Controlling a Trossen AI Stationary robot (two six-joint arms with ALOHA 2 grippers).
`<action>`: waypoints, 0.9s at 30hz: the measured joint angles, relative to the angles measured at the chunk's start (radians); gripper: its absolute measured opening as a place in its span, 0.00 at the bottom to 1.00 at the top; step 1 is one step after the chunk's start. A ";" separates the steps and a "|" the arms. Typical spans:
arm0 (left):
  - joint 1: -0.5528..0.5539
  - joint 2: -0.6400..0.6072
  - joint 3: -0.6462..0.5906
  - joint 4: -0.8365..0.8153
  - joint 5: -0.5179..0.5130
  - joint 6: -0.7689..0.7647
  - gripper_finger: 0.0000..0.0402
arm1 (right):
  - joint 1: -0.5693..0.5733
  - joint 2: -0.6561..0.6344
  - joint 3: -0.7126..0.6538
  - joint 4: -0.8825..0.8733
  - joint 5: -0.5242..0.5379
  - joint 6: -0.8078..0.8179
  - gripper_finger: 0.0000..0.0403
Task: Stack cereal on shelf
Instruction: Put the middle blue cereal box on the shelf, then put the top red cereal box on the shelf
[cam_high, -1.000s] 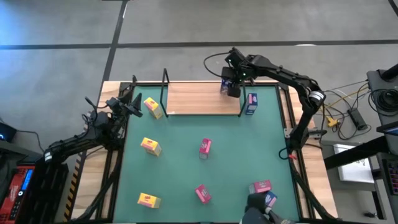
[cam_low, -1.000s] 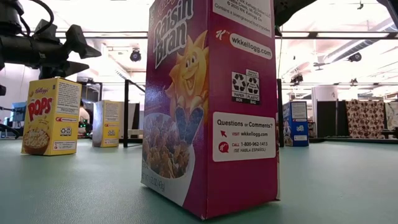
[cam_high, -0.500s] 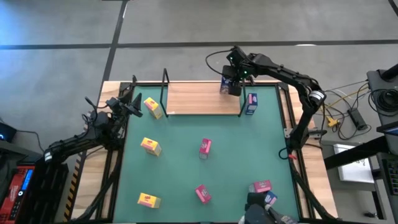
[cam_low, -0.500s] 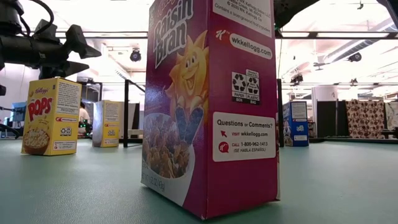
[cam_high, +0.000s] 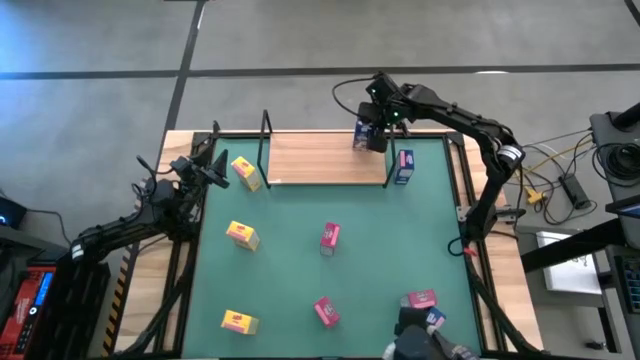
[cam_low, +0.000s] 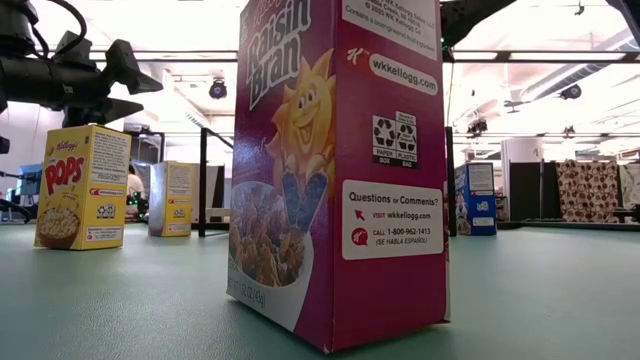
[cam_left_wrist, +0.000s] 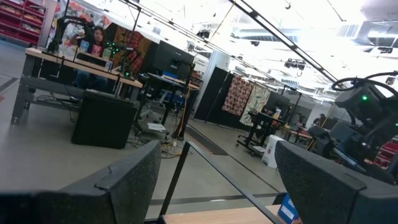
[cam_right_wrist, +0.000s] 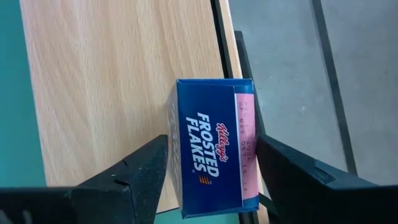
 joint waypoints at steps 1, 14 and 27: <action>0.000 0.000 0.000 0.000 0.000 0.000 0.74 | 0.000 -0.001 0.000 0.000 0.001 -0.001 0.59; 0.000 0.000 0.000 0.000 0.000 0.000 0.74 | 0.016 -0.074 0.000 -0.010 0.021 -0.015 0.60; 0.000 0.000 0.000 0.000 0.000 0.000 0.74 | 0.366 -0.170 0.000 -0.179 0.063 0.002 0.58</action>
